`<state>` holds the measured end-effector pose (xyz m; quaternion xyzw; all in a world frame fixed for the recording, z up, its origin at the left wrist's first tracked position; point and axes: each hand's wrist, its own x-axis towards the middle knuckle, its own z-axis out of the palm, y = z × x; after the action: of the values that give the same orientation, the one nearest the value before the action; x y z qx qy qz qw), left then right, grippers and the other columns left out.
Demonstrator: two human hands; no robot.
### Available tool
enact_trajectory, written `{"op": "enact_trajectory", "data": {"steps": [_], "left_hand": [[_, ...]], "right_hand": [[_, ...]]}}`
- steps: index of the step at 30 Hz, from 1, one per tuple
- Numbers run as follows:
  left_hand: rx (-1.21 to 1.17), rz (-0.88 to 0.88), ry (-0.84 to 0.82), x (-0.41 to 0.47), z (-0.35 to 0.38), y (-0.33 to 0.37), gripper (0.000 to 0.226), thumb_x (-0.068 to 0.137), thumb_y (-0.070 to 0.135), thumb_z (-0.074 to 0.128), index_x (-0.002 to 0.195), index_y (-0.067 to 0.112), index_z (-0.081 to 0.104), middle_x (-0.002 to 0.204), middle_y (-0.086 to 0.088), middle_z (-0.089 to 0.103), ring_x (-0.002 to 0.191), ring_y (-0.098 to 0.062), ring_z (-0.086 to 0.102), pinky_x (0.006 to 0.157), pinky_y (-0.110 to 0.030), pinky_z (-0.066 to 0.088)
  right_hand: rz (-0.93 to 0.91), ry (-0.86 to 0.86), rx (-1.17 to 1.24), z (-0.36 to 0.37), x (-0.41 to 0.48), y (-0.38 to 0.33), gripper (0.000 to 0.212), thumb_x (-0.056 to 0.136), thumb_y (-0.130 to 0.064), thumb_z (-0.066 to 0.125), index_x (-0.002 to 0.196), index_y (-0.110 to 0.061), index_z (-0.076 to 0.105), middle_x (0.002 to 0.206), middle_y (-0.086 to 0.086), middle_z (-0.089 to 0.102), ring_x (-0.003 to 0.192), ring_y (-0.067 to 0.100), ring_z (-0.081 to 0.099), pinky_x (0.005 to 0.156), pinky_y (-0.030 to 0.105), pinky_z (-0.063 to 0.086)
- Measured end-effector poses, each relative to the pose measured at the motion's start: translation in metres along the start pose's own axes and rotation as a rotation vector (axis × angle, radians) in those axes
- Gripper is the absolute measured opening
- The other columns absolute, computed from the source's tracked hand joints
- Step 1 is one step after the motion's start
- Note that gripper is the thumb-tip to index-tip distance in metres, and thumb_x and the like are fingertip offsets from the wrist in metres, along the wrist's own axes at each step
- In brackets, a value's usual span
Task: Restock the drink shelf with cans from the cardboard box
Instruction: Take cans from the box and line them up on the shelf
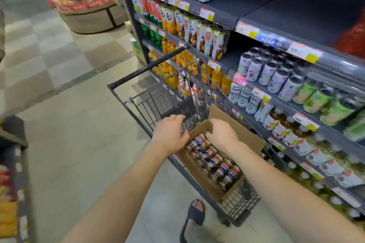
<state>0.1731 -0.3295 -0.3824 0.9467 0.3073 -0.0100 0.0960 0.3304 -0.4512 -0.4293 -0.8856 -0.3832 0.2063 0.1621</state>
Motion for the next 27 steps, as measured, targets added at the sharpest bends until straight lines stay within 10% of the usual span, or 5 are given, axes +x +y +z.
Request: {"op": "enact_trajectory", "data": {"steps": [8, 22, 27], "left_hand": [[0.049, 0.130, -0.221, 0.101, 0.035, -0.018, 0.057, 0.100, 0.043, 0.051, 0.151, 0.019, 0.045, 0.143, -0.006, 0.058, 0.128, -0.029, 0.057, 0.103, -0.041, 0.047], [0.042, 0.565, -0.516, 0.218, 0.123, 0.014, 0.057, 0.100, 0.045, 0.055, 0.151, 0.023, 0.041, 0.148, -0.006, 0.052, 0.134, -0.031, 0.051, 0.113, -0.044, 0.039], [-0.001, 0.666, -0.618, 0.234, 0.165, 0.030, 0.054, 0.099, 0.046, 0.054, 0.148, 0.024, 0.044, 0.144, -0.003, 0.057, 0.131, -0.029, 0.054, 0.112, -0.046, 0.041]], "right_hand": [[0.239, -0.065, 0.057, 0.020, 0.073, 0.022, 0.068, 0.096, -0.042, 0.064, 0.152, -0.013, 0.039, 0.154, 0.009, 0.045, 0.140, 0.031, 0.043, 0.113, 0.045, 0.040], [0.903, 0.015, 0.238, 0.068, 0.077, 0.107, 0.031, 0.090, -0.021, 0.066, 0.116, -0.006, 0.059, 0.114, 0.018, 0.067, 0.104, 0.035, 0.064, 0.078, 0.035, 0.052], [1.105, 0.169, 0.316, 0.095, 0.064, 0.128, 0.050, 0.083, -0.020, 0.066, 0.132, -0.013, 0.056, 0.121, 0.014, 0.063, 0.107, 0.036, 0.064, 0.083, 0.042, 0.056]]}}
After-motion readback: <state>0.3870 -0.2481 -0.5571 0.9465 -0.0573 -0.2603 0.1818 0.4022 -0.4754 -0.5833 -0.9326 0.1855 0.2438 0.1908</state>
